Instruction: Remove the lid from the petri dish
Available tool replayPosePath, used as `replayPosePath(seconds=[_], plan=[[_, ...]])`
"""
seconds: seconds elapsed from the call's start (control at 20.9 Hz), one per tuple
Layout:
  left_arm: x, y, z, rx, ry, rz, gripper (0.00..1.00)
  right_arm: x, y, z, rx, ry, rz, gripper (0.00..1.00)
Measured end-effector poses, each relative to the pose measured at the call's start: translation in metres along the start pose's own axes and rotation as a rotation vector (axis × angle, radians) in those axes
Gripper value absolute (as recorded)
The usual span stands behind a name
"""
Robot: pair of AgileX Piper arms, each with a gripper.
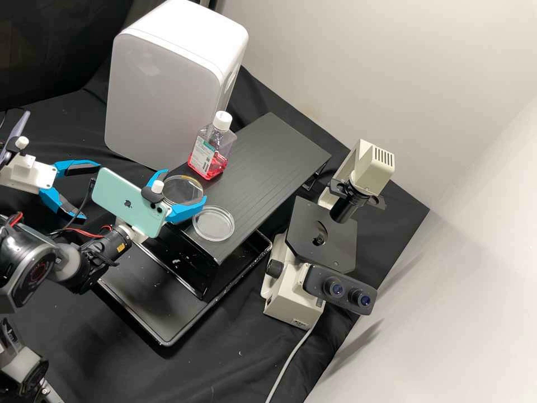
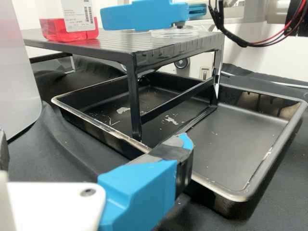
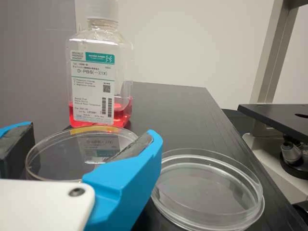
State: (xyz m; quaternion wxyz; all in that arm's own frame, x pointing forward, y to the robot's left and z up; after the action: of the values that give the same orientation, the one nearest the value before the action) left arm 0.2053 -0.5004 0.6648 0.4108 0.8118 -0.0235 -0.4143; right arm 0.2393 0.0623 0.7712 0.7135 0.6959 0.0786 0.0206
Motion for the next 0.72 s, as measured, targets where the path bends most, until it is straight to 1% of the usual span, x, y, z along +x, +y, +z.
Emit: replayPosePath(seconds=[0.24,0.29,0.72], plan=[[0.0000,0.0000,0.0000,0.000,0.000,0.000,1.00,0.0005,-0.0012,0.0014,-0.001,-0.007,-0.004,0.00],[0.0000,0.0001,-0.0002,-0.001,0.002,0.001,1.00,0.0005,-0.0011,0.0015,-0.001,-0.008,-0.003,1.00],[0.0000,0.0002,-0.0005,-0.002,0.005,0.002,1.00,0.0005,-0.0010,0.0016,-0.001,-0.010,-0.001,1.00]])
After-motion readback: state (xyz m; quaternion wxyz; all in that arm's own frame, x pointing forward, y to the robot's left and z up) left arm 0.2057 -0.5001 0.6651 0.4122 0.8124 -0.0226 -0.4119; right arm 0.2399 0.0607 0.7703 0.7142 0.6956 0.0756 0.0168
